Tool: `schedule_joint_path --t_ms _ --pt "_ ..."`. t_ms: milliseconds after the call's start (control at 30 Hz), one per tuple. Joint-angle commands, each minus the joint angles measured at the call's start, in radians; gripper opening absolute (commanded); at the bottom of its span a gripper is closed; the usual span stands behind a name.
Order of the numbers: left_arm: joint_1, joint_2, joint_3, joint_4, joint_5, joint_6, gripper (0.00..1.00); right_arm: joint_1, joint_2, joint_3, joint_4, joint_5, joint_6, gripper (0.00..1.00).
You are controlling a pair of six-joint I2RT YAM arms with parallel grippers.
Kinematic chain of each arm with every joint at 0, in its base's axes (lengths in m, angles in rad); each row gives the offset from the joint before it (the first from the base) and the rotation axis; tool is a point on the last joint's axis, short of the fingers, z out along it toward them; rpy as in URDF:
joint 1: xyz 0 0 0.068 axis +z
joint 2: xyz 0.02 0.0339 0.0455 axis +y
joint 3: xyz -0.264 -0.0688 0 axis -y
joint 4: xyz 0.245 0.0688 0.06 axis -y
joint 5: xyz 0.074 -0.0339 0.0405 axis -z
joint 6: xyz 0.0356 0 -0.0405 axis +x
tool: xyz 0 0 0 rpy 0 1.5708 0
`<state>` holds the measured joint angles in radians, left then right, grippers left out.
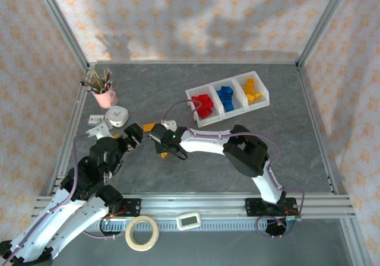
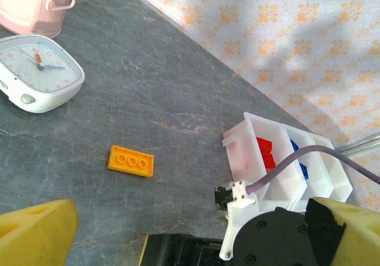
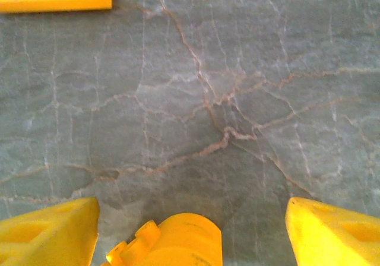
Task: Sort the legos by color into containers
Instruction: Rotate the lego at the bottom-center of the table, then pick up the lego from the bottom-center of the table.
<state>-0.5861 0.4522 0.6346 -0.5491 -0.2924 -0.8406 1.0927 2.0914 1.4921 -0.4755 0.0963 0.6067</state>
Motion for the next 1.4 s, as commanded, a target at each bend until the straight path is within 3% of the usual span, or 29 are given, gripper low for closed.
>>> schedule_joint_path --t_ms 0,233,933,1200,1367 --pt "0.01 0.008 -0.001 0.03 0.009 -0.009 0.99 0.007 -0.065 -0.031 -0.055 0.006 0.02 0.79" --pt "0.009 0.009 -0.002 0.031 0.009 -0.012 0.99 0.014 -0.138 -0.113 -0.081 0.0 0.039 0.77" --pt "0.009 0.039 -0.015 0.096 0.051 -0.003 0.99 0.024 -0.095 -0.126 -0.013 -0.023 -0.005 0.29" --pt "0.009 0.075 -0.004 0.147 0.086 0.011 0.99 0.022 -0.184 -0.157 0.017 0.028 -0.018 0.11" --pt "0.01 0.124 0.013 0.198 0.126 0.021 0.99 -0.03 -0.306 -0.211 0.042 0.043 -0.034 0.09"
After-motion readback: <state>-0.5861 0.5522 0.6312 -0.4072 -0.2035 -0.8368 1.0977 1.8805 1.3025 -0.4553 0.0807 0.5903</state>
